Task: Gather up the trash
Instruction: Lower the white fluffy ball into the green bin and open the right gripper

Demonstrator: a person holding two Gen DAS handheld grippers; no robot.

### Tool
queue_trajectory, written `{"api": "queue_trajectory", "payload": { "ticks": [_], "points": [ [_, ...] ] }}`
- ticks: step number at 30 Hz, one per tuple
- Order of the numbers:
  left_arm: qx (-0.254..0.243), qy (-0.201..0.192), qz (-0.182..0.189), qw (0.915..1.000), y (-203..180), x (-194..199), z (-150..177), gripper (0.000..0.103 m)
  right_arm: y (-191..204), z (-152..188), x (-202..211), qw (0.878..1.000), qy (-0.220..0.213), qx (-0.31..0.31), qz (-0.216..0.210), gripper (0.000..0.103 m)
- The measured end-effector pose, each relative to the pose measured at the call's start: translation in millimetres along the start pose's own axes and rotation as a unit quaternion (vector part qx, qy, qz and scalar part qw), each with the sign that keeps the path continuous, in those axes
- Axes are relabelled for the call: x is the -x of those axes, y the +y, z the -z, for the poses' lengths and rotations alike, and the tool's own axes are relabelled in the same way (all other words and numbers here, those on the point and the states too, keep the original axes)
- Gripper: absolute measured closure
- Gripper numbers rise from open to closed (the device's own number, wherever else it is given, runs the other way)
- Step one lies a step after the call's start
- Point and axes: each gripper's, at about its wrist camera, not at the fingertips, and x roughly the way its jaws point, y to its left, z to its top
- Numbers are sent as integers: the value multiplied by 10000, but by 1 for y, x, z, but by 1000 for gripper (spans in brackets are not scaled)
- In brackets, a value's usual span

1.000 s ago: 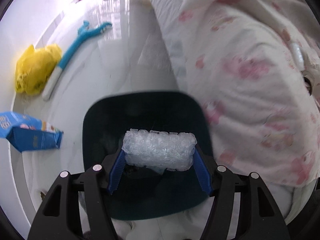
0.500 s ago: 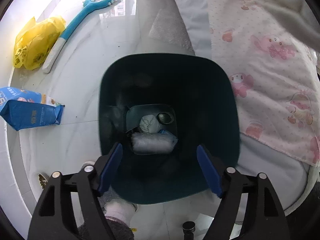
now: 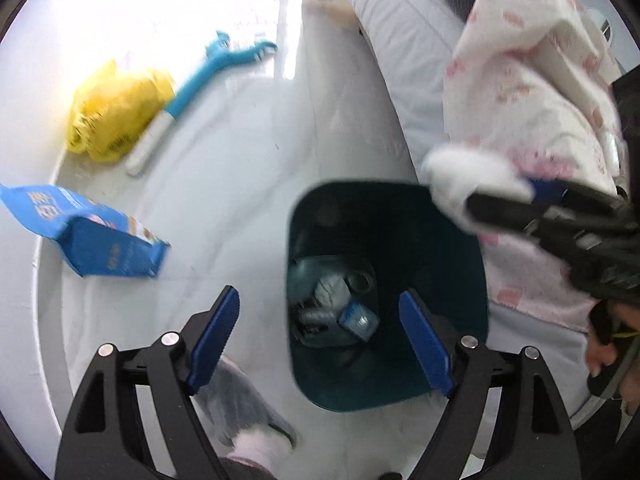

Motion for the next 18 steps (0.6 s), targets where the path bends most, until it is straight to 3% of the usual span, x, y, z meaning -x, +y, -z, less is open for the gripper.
{"api": "queue_trajectory", "payload": {
  "ticks": [7,18],
  "points": [
    [-123,-897,-220,9956,6,43,-7,21,1,7,-26,9994,340,-89,27,44],
    [-287,-2007,-394,9784,5,94,-15,29,-1,23,-58,9961,859,-78,170,44]
  ]
}}
